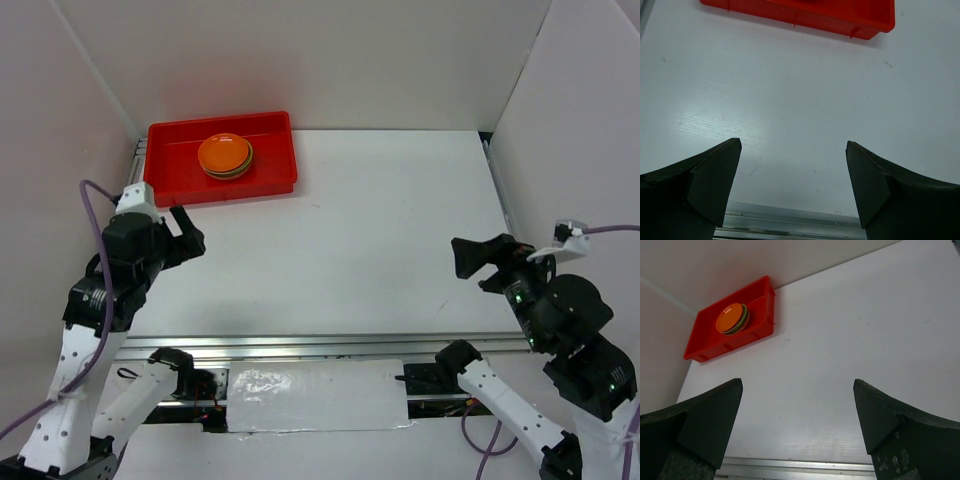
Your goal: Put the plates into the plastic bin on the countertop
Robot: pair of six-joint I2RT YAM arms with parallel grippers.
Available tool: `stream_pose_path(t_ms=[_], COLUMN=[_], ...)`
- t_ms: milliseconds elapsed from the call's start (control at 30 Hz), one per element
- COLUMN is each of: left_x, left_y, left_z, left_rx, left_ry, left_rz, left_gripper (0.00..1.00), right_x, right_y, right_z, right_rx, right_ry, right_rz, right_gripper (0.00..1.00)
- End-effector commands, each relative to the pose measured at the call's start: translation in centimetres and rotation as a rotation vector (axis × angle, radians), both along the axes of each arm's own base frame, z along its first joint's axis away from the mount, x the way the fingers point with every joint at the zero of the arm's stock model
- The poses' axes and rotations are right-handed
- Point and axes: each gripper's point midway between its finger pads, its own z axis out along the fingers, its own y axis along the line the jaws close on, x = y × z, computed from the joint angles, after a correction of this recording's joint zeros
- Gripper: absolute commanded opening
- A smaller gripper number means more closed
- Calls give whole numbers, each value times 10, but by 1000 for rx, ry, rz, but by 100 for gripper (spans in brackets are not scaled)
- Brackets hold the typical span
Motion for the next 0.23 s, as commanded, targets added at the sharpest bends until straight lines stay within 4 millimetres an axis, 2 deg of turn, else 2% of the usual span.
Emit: stream_pose_path(t_ms=[0,200], left_x=[-8,-14], left_y=[15,18], left_z=[-4,-10], left_rx=[41,28], left_ry=[14,-20], left_rz=[68,87], left_gripper=[99,99], right_x=[-11,-9], right_y=[-22,-20], right_z=[-13,-14], right_rx=[-32,-16], right_ry=[22,22], right_rz=[-75,-78], right_gripper=[100,100])
